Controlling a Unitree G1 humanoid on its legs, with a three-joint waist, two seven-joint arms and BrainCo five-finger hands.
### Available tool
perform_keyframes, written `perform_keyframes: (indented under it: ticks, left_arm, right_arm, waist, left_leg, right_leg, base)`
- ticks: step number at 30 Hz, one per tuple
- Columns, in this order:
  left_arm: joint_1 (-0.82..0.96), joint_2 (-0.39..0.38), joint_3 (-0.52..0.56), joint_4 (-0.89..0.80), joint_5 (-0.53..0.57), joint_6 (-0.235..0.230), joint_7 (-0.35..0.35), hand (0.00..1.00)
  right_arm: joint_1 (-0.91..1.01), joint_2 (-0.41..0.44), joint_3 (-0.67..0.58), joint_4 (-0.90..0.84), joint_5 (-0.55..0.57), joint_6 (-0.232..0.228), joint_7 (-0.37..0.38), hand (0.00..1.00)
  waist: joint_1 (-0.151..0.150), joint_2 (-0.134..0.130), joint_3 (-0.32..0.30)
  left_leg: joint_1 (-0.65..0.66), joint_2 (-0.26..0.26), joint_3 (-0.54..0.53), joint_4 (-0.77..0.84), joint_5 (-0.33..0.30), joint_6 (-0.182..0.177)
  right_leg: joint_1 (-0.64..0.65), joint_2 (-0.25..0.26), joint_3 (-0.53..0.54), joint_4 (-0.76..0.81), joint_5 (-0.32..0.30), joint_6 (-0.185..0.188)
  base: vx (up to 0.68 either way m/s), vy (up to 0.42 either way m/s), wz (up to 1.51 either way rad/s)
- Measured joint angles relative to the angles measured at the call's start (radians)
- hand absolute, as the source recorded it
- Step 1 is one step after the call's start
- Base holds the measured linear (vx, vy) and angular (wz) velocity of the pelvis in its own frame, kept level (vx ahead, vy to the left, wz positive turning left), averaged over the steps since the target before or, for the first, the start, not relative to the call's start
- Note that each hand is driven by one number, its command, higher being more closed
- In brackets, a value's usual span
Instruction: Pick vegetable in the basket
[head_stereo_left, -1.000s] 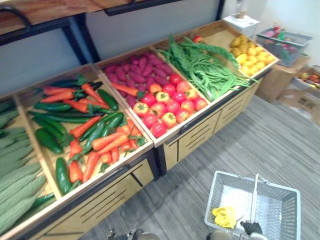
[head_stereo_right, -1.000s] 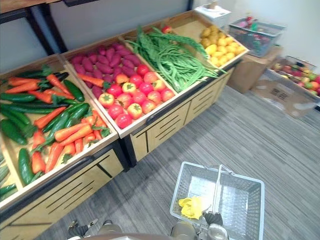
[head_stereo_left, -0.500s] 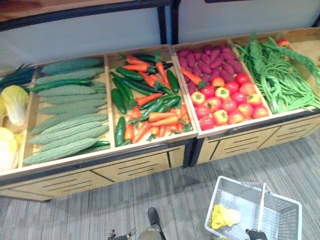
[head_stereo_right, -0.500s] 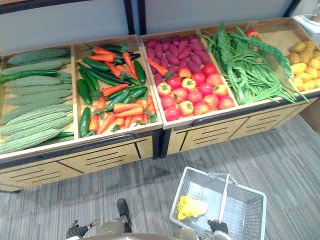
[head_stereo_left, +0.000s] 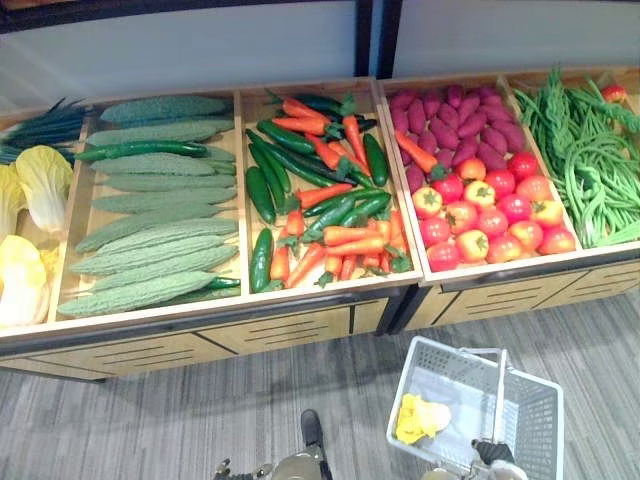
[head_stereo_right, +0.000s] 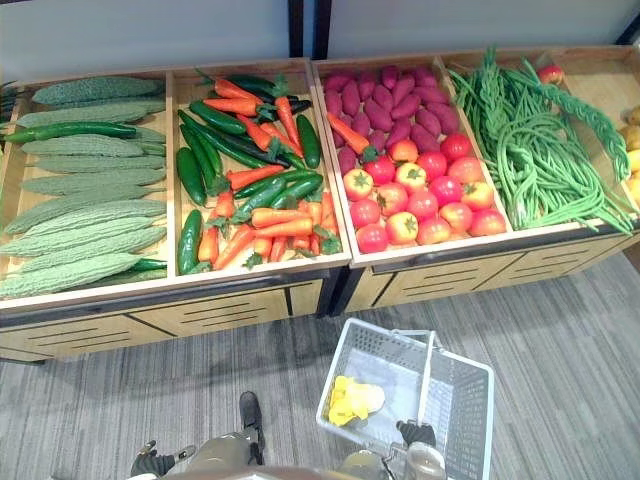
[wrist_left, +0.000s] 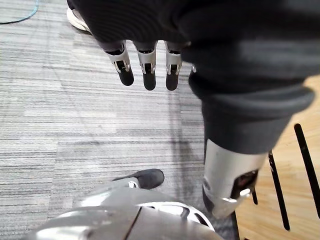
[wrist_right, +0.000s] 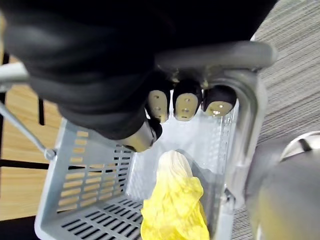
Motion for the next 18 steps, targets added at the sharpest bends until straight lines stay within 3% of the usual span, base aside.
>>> perform_keyframes:
  ticks: [1,6,7,8,9,11,13,18]
  left_arm:
    - [-0.002,0.003,0.005,-0.014,0.0,0.001,0.0,0.0]
    - [-0.009,0.003,0.016,-0.014,0.0,0.001,-0.002,0.0]
    - [-0.017,0.001,0.034,-0.013,0.0,0.001,-0.002,0.0]
    - [-0.022,0.004,0.054,-0.013,0.0,0.001,-0.002,0.0]
    - [-0.035,0.002,0.066,-0.009,0.0,0.0,-0.002,0.0]
    - [-0.045,-0.033,0.094,0.014,0.0,-0.002,-0.002,0.0]
    - [-0.049,-0.042,0.099,0.017,0.0,0.0,-0.002,0.0]
    - [-0.047,-0.051,0.131,0.022,-0.012,0.0,-0.006,0.0]
  right_arm:
    - [0.0,0.015,0.005,-0.002,0.0,-0.006,0.0,1.0]
    - [-0.001,0.007,0.038,-0.025,-0.001,-0.017,-0.007,1.0]
    - [0.003,-0.019,0.035,-0.028,-0.006,-0.014,-0.008,1.0]
    - [0.006,-0.032,0.035,-0.025,-0.009,-0.009,0.001,1.0]
    - [0.001,-0.033,0.04,-0.021,-0.01,-0.009,0.011,1.0]
    - [-0.011,-0.053,0.037,-0.02,-0.013,-0.017,0.015,1.0]
    - [-0.011,-0.06,0.03,-0.017,-0.013,-0.011,0.02,1.0]
    - [0.003,-0.049,-0.012,0.005,-0.013,0.001,0.021,1.0]
  waist:
    - [0.0,-0.012,0.003]
    - [0.006,-0.011,0.006]
    - [0.011,-0.016,0.007]
    - [0.01,-0.039,0.009]
    - [0.01,-0.04,0.02]
    - [0.006,0.013,0.044]
    - [0.006,0.042,0.036]
    - [0.007,0.048,0.012]
  left_leg:
    - [0.02,0.02,-0.022,0.0,-0.013,0.0]
    - [0.076,0.062,-0.065,0.0,-0.039,-0.042]
    - [0.075,0.064,-0.075,0.0,-0.041,-0.06]
    - [0.07,0.052,-0.083,0.0,-0.042,-0.083]
    - [0.07,0.055,-0.087,-0.002,-0.044,-0.098]
    - [0.076,0.112,-0.085,-0.001,-0.037,-0.119]
    - [0.084,0.131,-0.083,-0.001,-0.022,-0.128]
    - [0.062,0.139,-0.096,-0.006,-0.014,-0.136]
  right_leg:
    - [-0.024,0.036,0.047,-0.014,-0.067,0.053]
    - [-0.101,0.108,0.127,-0.19,-0.064,0.092]
    - [-0.112,0.124,0.184,-0.289,-0.033,0.118]
    - [-0.107,0.134,0.24,-0.378,0.075,0.126]
    - [-0.1,0.14,0.249,-0.387,0.082,0.153]
    - [-0.096,0.195,0.229,-0.387,0.067,0.128]
    - [-0.079,0.215,0.214,-0.391,0.06,0.116]
    - [-0.055,0.223,0.171,-0.431,0.057,0.118]
  base:
    - [0.22,-0.03,0.32]
    - [0.23,-0.116,0.33]
    - [0.2,-0.254,0.26]
    - [0.19,-0.275,0.19]
    - [0.1,-0.269,0.04]
    - [0.11,-0.278,-0.06]
    - [0.05,-0.128,0.09]
    - [-0.06,-0.038,0.28]
